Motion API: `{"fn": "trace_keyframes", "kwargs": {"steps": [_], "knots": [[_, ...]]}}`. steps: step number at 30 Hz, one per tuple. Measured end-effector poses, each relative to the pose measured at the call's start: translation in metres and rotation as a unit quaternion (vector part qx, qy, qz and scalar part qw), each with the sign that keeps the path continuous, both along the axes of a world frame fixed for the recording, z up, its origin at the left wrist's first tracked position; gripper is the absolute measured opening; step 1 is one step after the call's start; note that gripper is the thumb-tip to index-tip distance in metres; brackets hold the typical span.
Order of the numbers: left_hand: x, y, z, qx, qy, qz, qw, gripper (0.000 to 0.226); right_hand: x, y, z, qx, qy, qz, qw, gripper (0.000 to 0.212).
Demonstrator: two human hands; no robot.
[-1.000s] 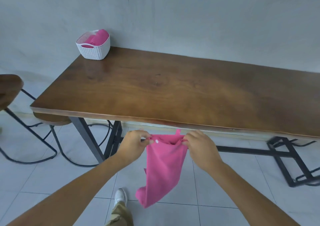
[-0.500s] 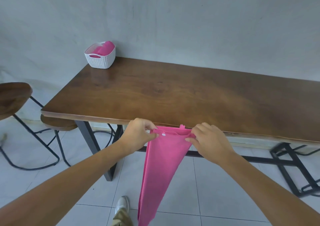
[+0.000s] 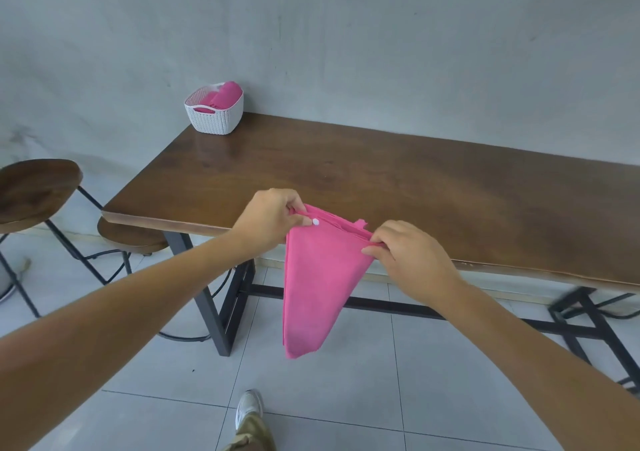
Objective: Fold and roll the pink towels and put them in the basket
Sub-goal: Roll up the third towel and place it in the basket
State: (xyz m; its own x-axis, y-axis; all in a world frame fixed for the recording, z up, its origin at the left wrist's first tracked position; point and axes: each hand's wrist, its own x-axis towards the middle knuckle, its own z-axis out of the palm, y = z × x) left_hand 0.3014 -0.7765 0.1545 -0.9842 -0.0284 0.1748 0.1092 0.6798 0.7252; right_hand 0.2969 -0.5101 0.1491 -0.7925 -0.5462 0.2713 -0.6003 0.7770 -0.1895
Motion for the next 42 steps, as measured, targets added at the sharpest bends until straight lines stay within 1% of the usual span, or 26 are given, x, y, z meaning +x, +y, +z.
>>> {"fn": "trace_keyframes", "kwargs": {"steps": [2,5,7,8,10,13,15,18,20,23,28,33,38,40,42], "knots": [[-0.005,-0.005,0.006,0.015,0.002,0.012,1.0,0.023,-0.003,-0.008,0.011,0.004,0.009,0.007,1.0,0.029],[-0.003,0.0,0.014,0.046,0.026,0.017,0.998,0.021,-0.018,-0.007,0.032,-0.033,0.005,-0.044,0.998,0.027],[0.002,0.008,0.016,0.023,0.05,-0.005,0.998,0.021,-0.024,-0.003,0.042,-0.058,0.004,-0.075,0.996,0.022],[0.003,0.008,0.014,0.011,0.057,-0.01,0.998,0.022,-0.023,-0.003,0.044,-0.049,-0.002,-0.078,0.996,0.02],[-0.002,-0.001,0.012,0.008,0.057,0.007,0.998,0.022,-0.015,-0.01,0.046,-0.019,-0.024,-0.051,0.998,0.02],[-0.01,-0.018,0.01,0.014,0.049,0.037,0.998,0.022,-0.004,-0.023,0.047,-0.011,-0.053,0.002,0.999,0.021],[-0.01,-0.015,0.013,0.014,0.06,0.025,0.998,0.025,-0.008,-0.022,0.051,-0.015,-0.036,-0.022,0.999,0.021],[-0.005,-0.006,0.022,0.02,0.062,-0.025,0.998,0.028,-0.018,-0.01,0.057,-0.029,-0.014,-0.08,0.996,0.02],[-0.005,-0.004,0.028,0.022,0.058,-0.044,0.997,0.027,-0.018,-0.005,0.056,-0.006,-0.004,-0.094,0.996,0.021],[-0.008,-0.005,0.032,0.048,0.06,-0.041,0.996,0.026,-0.015,-0.006,0.053,0.01,0.004,-0.094,0.995,0.021],[-0.008,-0.004,0.029,0.042,0.059,-0.053,0.996,0.025,-0.015,-0.004,0.046,-0.014,0.009,-0.104,0.994,0.023],[-0.01,-0.009,0.016,0.025,0.059,-0.034,0.997,0.027,-0.016,-0.007,0.036,-0.037,0.001,-0.098,0.995,0.02],[-0.014,-0.012,0.004,0.048,0.053,-0.032,0.997,0.031,-0.019,-0.013,0.024,-0.038,-0.012,-0.091,0.995,0.015],[-0.017,-0.012,-0.001,0.049,0.053,-0.04,0.997,0.032,-0.02,-0.016,0.019,-0.054,-0.019,-0.088,0.994,0.013],[-0.021,-0.01,-0.007,0.042,0.06,-0.047,0.996,0.032,-0.022,-0.016,0.016,-0.075,-0.023,-0.081,0.994,0.02]]}}
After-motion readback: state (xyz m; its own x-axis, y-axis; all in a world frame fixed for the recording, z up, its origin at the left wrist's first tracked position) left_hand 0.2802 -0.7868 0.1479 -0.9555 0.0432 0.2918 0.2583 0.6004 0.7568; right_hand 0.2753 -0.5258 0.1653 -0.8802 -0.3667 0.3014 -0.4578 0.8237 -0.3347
